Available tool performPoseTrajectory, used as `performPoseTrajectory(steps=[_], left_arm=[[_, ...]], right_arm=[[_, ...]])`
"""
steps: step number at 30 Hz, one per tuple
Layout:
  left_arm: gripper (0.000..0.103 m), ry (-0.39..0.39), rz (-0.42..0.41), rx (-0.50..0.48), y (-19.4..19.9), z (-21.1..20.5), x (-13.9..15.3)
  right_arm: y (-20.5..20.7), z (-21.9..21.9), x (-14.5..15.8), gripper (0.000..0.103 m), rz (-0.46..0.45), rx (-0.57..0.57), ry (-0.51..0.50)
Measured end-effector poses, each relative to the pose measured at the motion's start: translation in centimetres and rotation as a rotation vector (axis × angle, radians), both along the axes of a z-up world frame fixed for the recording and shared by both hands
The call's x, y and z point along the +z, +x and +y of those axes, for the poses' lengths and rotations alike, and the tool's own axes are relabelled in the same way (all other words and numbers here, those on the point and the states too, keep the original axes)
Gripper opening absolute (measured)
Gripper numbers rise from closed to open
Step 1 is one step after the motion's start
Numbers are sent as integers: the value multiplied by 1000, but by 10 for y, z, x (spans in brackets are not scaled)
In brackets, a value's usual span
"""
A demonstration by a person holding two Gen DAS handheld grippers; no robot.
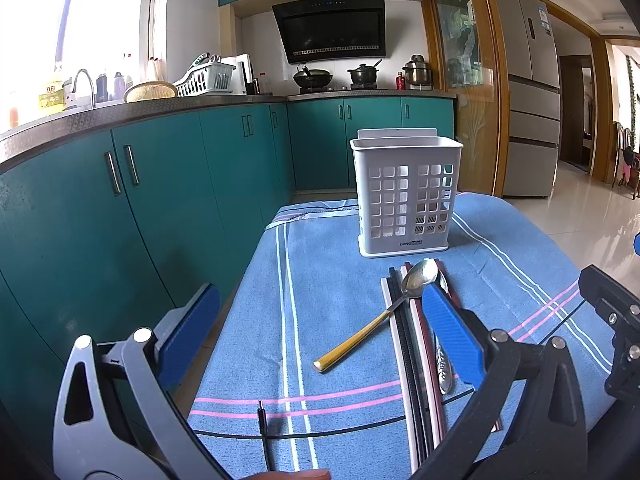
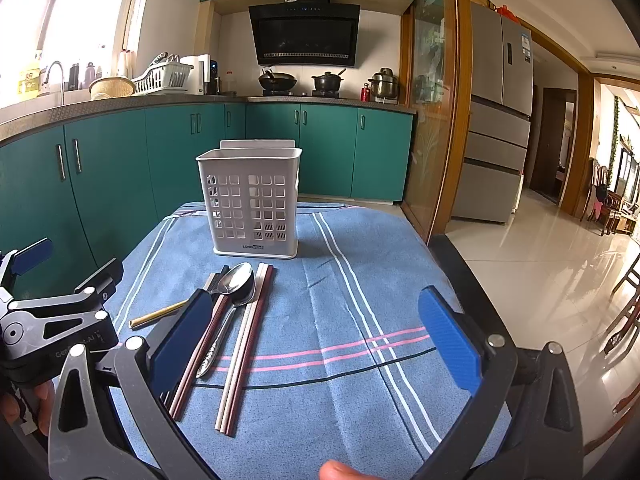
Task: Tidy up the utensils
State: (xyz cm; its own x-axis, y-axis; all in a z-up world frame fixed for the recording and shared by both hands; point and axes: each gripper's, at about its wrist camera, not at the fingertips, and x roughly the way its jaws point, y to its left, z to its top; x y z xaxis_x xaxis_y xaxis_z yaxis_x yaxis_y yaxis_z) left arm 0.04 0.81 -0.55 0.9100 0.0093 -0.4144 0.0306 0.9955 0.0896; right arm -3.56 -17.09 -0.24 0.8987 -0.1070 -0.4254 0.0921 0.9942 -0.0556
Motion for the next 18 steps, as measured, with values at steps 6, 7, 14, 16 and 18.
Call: performPoseTrajectory(steps=[6,7,14,16,18], left_arm=[[100,1,1,0,0,0,0],[100,1,1,-1,0,-1,0],[100,2,1,-1,0,-1,0],[100,2,1,-1,0,0,0],[100,2,1,-1,0,-1,1]], right_arm=[[0,0,0,101,0,-1,0],[0,0,0,101,0,0,0],[-1,0,0,101,0,-1,0],[-1,0,0,101,1,-1,0],[-1,0,0,101,1,0,1]])
